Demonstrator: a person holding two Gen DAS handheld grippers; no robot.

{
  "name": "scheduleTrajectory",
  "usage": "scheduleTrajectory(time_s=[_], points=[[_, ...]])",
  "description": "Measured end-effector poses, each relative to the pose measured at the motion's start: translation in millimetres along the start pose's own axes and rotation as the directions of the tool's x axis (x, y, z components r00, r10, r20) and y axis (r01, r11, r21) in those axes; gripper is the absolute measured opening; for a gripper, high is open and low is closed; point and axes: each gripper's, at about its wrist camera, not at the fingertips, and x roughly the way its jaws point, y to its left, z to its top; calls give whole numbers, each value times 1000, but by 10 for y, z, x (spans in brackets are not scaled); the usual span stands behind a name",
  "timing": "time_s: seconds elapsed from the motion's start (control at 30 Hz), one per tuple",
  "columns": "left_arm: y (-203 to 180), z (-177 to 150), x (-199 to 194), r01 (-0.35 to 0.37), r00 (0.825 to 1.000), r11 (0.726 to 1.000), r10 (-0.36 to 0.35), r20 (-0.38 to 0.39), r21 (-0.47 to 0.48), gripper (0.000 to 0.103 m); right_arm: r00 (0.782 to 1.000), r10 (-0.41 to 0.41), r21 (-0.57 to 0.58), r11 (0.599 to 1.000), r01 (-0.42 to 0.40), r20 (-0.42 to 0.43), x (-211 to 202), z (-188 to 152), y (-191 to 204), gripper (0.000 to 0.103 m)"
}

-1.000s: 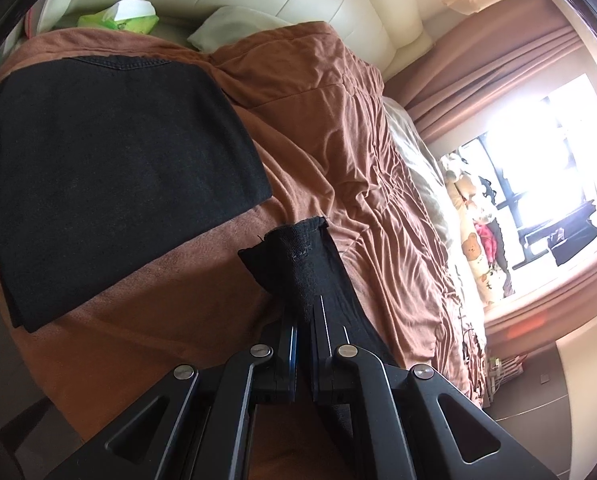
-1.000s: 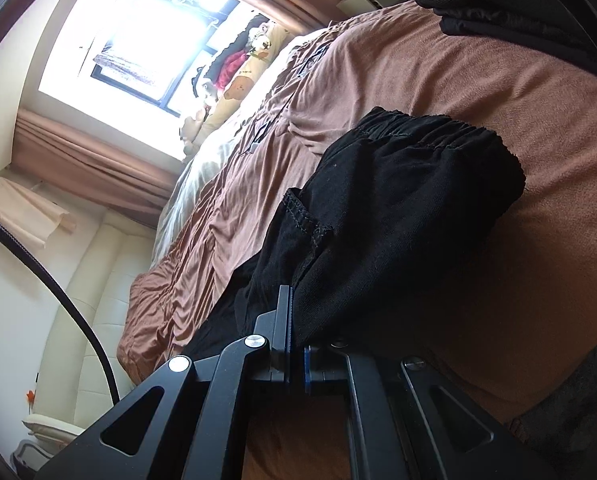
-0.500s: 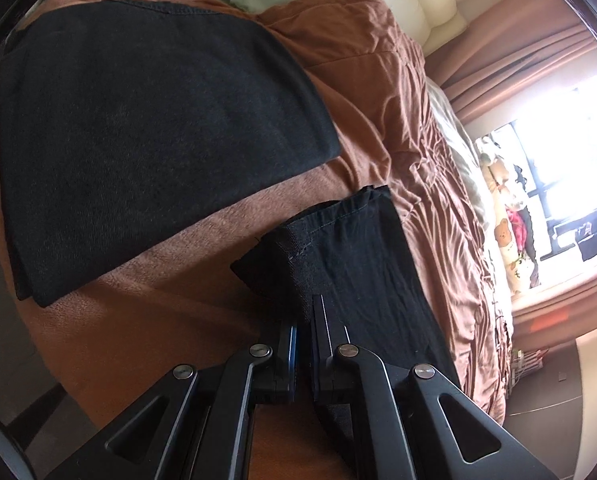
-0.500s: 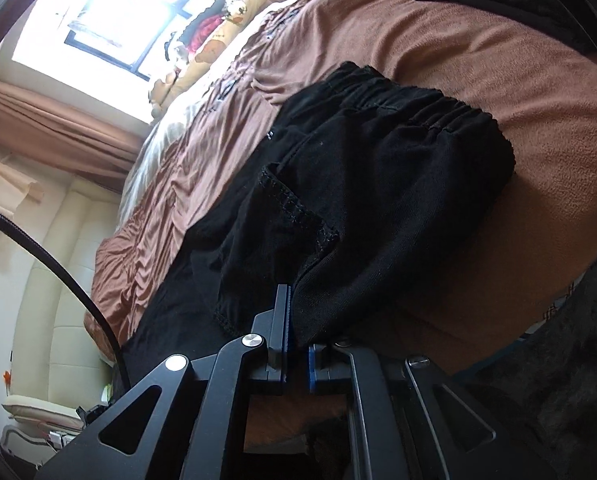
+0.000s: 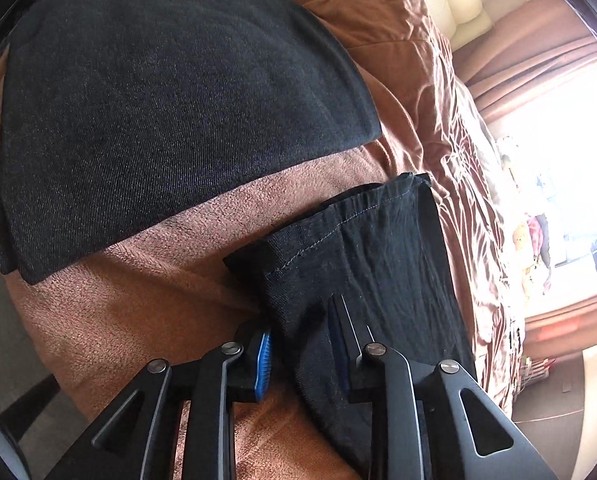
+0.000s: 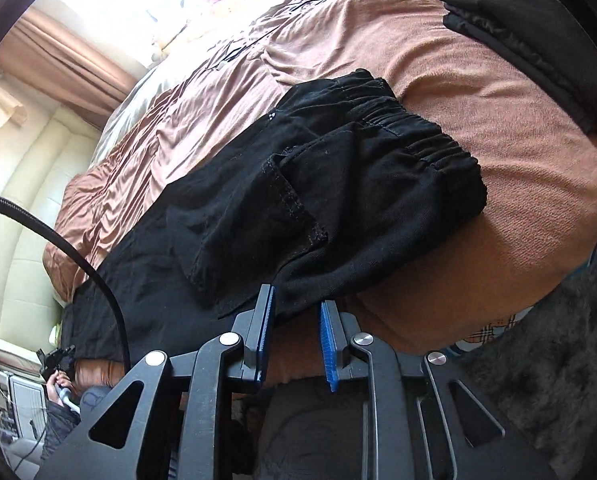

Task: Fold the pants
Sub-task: 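Open both grippers, release the pants and move over the waistband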

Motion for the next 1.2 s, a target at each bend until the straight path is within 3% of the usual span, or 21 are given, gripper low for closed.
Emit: scheduleTrajectory(time_s=[0.07, 0.13, 0.33, 0.67, 0.8, 0.9, 1.13, 1.2], points=[[-11, -11, 9, -5, 1000, 1000, 5, 1, 6, 31, 1000, -5, -9, 1000, 5, 23, -141, -34, -44, 43], [-23, -26, 12, 3, 1000, 1000, -3, 5, 5, 39, 998, -23, -17, 1000, 24, 63, -272, -29, -58, 55], [-144, -75, 36, -13, 1000, 999, 13, 18, 29, 50, 990, -95, -13, 995, 97, 108, -248, 189, -195, 55], [-171, -170, 77, -5, 1000, 999, 5, -1, 37, 51, 967, -248, -71, 965, 252, 57, 350, 689, -176, 56], [-162, -175, 85, -2, 1000, 999, 2, -2, 38, 52, 968, -248, -123, 960, 250, 33, 601, 915, -62, 58], [-168, -182, 89, -6, 1000, 999, 6, -1, 45, 53, 962, -273, -186, 944, 273, 24, 762, 1043, 77, 66], [-184, -184, 116, -13, 1000, 999, 12, 4, 37, 55, 934, -358, -269, 899, 345, 2, 1166, 1343, 160, 70], [-186, -178, 119, -11, 1000, 999, 10, 3, 38, 56, 913, -408, -281, 874, 397, 20, 1263, 1397, 145, 71]])
